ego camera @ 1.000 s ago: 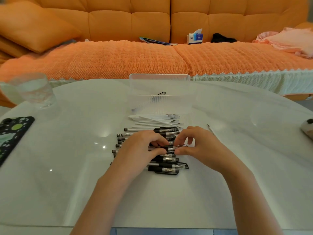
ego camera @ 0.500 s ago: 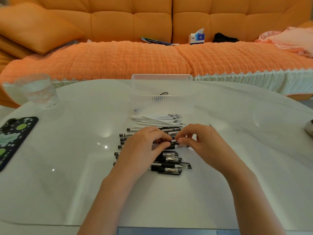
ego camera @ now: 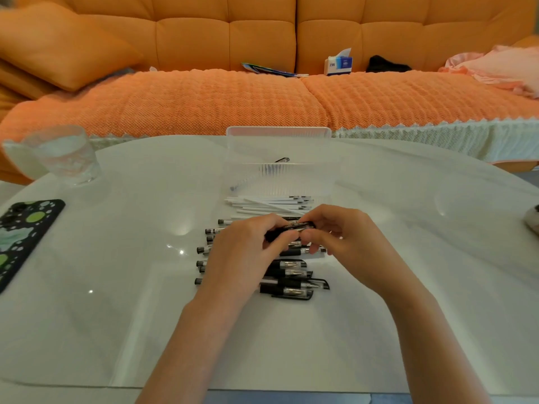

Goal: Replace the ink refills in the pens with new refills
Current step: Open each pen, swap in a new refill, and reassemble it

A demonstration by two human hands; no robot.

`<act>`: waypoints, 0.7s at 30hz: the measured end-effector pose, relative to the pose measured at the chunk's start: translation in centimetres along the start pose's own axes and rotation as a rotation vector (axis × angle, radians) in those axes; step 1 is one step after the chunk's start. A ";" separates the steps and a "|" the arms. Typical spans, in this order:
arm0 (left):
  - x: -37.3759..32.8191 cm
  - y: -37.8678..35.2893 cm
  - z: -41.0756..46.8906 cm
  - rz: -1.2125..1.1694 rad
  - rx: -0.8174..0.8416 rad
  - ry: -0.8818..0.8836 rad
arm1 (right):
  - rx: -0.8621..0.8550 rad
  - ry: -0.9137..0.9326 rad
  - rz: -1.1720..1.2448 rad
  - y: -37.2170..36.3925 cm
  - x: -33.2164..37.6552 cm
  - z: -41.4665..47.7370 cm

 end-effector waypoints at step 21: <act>-0.5 0.0 0.4 0.118 0.085 0.015 | 0.064 0.007 0.173 1.5 0.0 -0.1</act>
Point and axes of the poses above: each hand's wrist, its own z-axis towards the middle knuckle, its own y-axis out of the back of the hand, x = y × z, the point moved 5 cm from there along z, towards the middle knuckle, and after that the axes turned 14 degrees about -y, right-handed, at the moved point
